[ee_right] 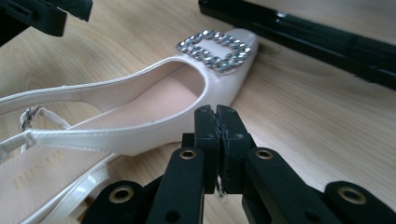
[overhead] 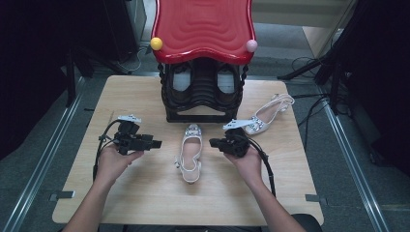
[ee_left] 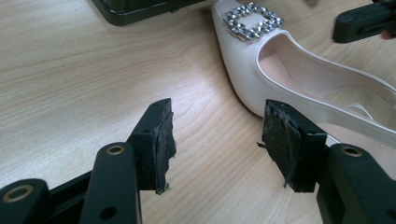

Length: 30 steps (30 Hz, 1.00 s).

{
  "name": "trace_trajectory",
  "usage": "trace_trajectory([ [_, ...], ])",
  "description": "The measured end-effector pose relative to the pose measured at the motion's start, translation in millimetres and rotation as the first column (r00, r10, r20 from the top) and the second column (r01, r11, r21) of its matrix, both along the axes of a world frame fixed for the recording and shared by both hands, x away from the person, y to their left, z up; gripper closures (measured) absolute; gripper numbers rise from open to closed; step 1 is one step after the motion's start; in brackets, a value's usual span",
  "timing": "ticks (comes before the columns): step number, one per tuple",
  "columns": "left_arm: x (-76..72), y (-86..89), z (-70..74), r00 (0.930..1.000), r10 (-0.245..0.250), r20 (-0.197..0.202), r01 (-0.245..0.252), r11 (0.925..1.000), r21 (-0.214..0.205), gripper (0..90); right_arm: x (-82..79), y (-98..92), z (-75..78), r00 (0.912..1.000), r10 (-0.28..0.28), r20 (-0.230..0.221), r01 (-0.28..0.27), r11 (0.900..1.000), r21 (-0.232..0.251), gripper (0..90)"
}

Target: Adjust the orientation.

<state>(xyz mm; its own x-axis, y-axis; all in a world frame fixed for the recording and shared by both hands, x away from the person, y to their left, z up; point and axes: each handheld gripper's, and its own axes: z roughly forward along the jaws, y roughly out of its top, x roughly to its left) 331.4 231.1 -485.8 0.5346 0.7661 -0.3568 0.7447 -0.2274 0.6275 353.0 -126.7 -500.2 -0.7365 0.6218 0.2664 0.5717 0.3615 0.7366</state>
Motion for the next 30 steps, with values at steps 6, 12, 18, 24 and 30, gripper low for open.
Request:
trace_trajectory([
  [6,10.0,-0.8,-4.3,1.0000,-0.007,0.001,0.007,0.9999,0.013,43.4,-1.4,-28.5,8.0,0.9966,-0.082,0.011,0.081,0.9966,0.009,90.0],
  [12,18.3,-0.2,-3.2,0.9999,-0.010,0.003,0.010,0.9999,0.005,43.4,-3.6,-59.4,14.4,0.9869,-0.159,0.029,0.158,0.9872,0.020,90.0],
  [18,22.1,-2.7,-3.2,0.9999,-0.013,0.006,0.013,0.9999,-0.001,43.4,0.2,-87.1,12.8,0.9770,-0.213,0.000,0.213,0.9768,0.019,90.0],
  [24,25.1,-1.8,-5.1,0.9998,-0.019,-0.002,0.019,0.9998,0.008,43.4,4.6,-103.2,15.3,0.9682,-0.250,0.002,0.250,0.9679,0.023,90.0],
  [30,24.4,-1.4,-4.3,0.9999,-0.012,0.004,0.012,0.9999,0.004,43.4,13.3,-120.5,11.0,0.9597,-0.281,-0.007,0.281,0.9597,0.006,90.0],
])
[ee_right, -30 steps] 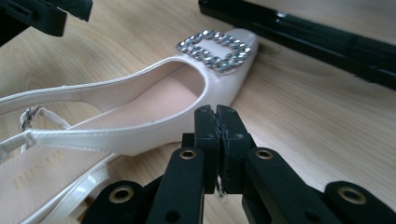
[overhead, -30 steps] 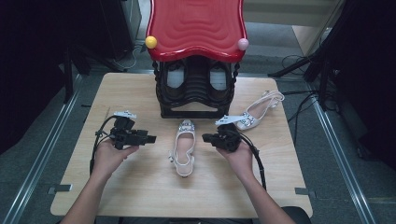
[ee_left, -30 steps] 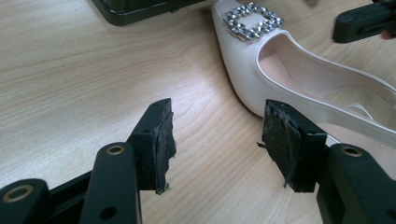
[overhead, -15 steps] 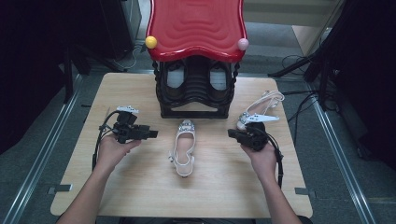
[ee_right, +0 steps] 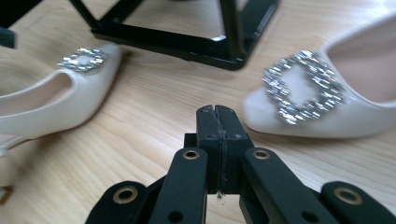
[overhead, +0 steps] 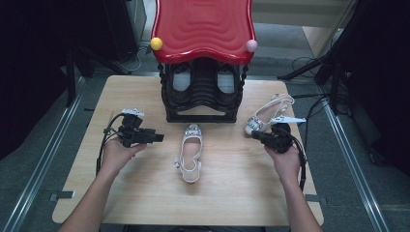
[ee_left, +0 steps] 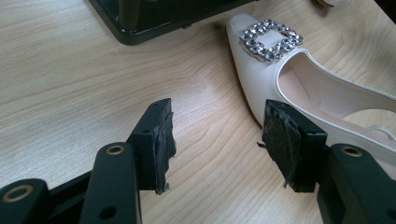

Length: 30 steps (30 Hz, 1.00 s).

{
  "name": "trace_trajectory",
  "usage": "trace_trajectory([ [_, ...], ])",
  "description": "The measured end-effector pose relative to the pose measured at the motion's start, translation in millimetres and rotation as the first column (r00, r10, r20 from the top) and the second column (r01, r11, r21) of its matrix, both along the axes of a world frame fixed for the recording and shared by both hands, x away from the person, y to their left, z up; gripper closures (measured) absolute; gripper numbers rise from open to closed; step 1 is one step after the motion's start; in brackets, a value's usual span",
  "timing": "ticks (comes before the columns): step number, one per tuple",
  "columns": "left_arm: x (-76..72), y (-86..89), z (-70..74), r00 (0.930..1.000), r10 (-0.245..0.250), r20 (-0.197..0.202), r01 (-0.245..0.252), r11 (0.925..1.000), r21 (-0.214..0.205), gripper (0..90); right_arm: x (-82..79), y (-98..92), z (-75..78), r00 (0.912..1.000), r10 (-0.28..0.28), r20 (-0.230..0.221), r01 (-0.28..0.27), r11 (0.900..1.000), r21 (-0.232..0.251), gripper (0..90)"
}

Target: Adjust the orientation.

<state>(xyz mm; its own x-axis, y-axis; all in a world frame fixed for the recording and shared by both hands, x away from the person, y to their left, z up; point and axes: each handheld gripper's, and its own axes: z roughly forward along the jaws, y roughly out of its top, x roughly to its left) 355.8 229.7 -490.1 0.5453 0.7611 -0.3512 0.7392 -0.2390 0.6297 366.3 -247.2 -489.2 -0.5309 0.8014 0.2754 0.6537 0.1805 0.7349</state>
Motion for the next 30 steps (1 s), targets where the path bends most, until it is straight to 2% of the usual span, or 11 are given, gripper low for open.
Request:
trace_trajectory([
  [7,-2.0,0.0,0.1,1.0000,-0.005,0.000,0.005,1.0000,-0.001,43.3,17.1,-18.5,-18.7,0.9968,-0.055,-0.058,0.055,0.9984,-0.015,90.0],
  [10,-3.9,0.5,1.1,0.9999,0.000,0.015,0.000,1.0000,0.002,43.4,23.7,-21.8,-23.8,0.9961,-0.061,-0.064,0.059,0.9976,-0.037,90.0],
  [16,-9.2,5.1,0.1,0.9999,0.012,0.012,-0.012,0.9999,0.005,43.4,34.6,-27.3,-29.9,0.9934,-0.081,-0.081,0.078,0.9957,-0.050,90.0],
  [21,-15.2,10.7,-1.1,0.9996,0.027,0.009,-0.027,0.9996,0.008,43.2,43.0,-25.7,-32.8,0.9926,-0.074,-0.096,0.069,0.9964,-0.049,90.0],
  [24,-18.6,13.8,-1.8,0.9994,0.034,0.010,-0.034,0.9994,0.008,43.1,47.2,-18.9,-33.0,0.9946,-0.051,-0.090,0.046,0.9975,-0.054,90.0],
  [30,-24.9,20.3,-3.3,0.9986,0.052,0.006,-0.052,0.9986,0.010,42.9,54.8,-6.7,-32.9,0.9943,-0.039,-0.100,0.033,0.9979,-0.055,90.0],
])
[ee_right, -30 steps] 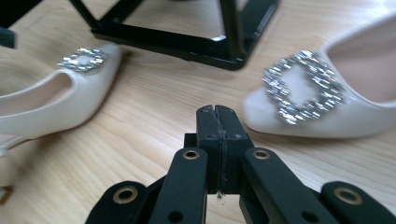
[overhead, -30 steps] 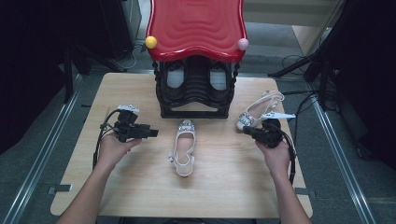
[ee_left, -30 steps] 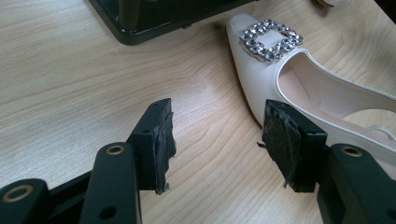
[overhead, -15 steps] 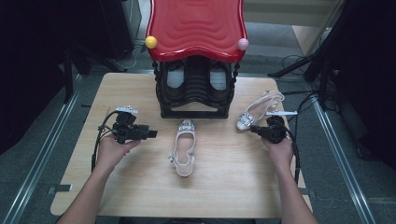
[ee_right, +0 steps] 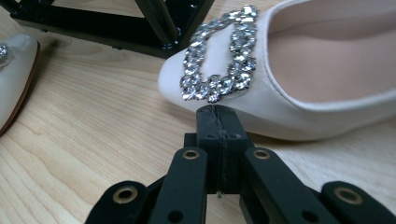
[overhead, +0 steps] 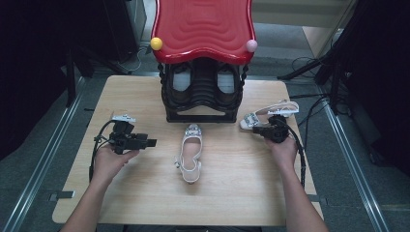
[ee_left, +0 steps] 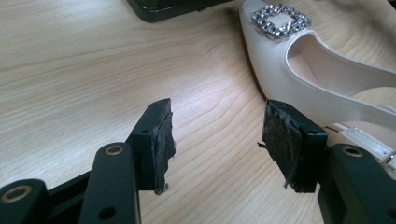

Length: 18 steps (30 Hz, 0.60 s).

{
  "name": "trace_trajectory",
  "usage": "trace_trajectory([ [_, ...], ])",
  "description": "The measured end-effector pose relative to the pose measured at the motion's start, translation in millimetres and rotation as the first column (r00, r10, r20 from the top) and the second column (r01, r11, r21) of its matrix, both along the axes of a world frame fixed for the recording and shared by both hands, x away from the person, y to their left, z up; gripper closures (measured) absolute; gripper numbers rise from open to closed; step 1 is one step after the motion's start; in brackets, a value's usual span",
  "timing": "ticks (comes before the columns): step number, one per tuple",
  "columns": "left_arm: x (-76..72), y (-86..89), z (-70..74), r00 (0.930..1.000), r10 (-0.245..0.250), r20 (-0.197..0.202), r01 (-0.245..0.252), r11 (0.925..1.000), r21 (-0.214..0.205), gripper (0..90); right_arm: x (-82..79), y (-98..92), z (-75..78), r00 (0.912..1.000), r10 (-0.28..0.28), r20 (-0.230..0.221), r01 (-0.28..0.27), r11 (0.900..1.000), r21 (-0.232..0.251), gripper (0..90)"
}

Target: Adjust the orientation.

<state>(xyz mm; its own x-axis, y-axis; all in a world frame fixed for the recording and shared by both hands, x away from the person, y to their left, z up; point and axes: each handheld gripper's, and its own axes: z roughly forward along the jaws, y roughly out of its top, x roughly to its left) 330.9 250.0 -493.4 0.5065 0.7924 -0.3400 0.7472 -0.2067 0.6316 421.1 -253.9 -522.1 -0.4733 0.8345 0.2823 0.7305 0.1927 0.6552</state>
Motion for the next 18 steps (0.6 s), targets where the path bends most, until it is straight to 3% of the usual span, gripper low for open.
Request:
trace_trajectory([
  [10,-5.1,3.5,-1.9,0.9999,0.011,-0.001,-0.011,0.9999,0.006,42.6,8.7,4.6,5.1,0.9999,0.014,0.003,-0.014,0.9999,-0.007,90.0],
  [13,-5.0,3.9,-2.4,0.9999,0.011,-0.002,-0.011,0.9999,0.006,42.6,7.3,1.9,12.9,0.9997,0.011,0.024,-0.010,0.9992,-0.038,90.0],
  [16,-5.6,3.5,-2.4,0.9999,0.012,-0.001,-0.012,0.9999,0.008,42.6,6.2,-5.0,23.6,0.9984,-0.004,0.057,0.003,1.0000,0.005,90.0],
  [18,-6.1,3.2,-2.4,1.0000,0.007,-0.004,-0.007,0.9999,0.011,42.6,6.9,-9.1,28.3,0.9972,-0.018,0.073,0.018,0.9998,0.001,90.0],
])
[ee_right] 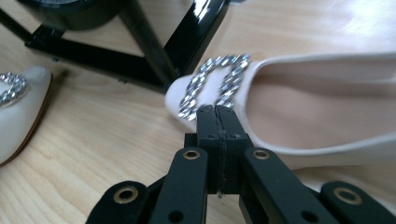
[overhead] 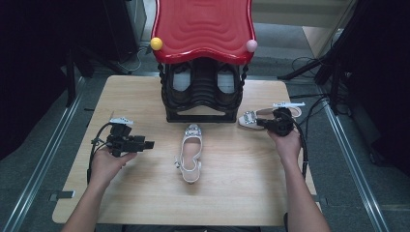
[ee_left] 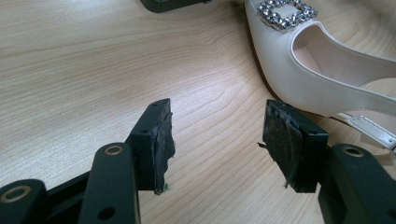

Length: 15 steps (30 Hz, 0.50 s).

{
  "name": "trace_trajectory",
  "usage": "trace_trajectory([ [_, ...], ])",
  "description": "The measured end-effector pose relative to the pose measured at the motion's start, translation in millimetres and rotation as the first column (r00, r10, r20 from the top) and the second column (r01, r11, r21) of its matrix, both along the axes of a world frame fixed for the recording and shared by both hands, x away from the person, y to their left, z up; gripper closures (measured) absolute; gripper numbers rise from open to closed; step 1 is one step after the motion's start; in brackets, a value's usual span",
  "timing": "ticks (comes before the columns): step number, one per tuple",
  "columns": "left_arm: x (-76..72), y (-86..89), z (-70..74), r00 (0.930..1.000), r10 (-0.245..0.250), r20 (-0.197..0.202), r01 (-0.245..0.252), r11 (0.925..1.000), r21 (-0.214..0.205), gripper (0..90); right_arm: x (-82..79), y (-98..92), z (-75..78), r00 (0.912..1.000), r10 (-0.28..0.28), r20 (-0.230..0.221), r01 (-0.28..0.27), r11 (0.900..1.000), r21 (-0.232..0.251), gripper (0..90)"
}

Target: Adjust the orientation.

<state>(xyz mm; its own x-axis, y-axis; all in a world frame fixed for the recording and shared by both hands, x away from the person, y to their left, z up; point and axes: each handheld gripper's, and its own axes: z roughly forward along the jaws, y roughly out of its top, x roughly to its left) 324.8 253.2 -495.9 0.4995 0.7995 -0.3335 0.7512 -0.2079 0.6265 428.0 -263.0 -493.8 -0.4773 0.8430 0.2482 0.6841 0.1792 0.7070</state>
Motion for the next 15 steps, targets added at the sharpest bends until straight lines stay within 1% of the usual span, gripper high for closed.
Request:
trace_trajectory([
  [4,-1.3,-0.5,-0.7,1.0000,0.002,0.004,-0.002,1.0000,0.004,42.6,6.2,-9.0,-0.6,0.9996,-0.029,-0.002,0.029,0.9995,-0.009,90.0],
  [7,-2.6,0.6,-0.9,1.0000,0.005,0.004,-0.005,1.0000,0.005,42.6,11.9,-15.4,-2.9,0.9986,-0.053,-0.001,0.053,0.9983,-0.023,90.0],
  [8,-3.0,1.0,-1.1,1.0000,0.006,0.001,-0.006,1.0000,0.003,42.5,13.8,-16.5,-3.8,0.9983,-0.058,0.002,0.058,0.9977,-0.036,90.0],
  [10,-3.8,2.1,-1.8,1.0000,0.010,0.001,-0.010,0.9999,0.006,42.5,17.5,-16.9,-6.2,0.9982,-0.060,-0.006,0.059,0.9968,-0.053,90.0],
  [11,-4.3,2.8,-1.7,0.9999,0.010,0.000,-0.010,0.9999,0.007,42.5,19.0,-16.2,-7.7,0.9982,-0.058,-0.011,0.058,0.9970,-0.052,90.0],
  [15,-6.5,4.6,-1.2,0.9999,0.016,0.001,-0.016,0.9999,0.003,42.5,23.7,-8.4,-12.2,0.9990,-0.035,-0.027,0.033,0.9965,-0.077,90.0],
])
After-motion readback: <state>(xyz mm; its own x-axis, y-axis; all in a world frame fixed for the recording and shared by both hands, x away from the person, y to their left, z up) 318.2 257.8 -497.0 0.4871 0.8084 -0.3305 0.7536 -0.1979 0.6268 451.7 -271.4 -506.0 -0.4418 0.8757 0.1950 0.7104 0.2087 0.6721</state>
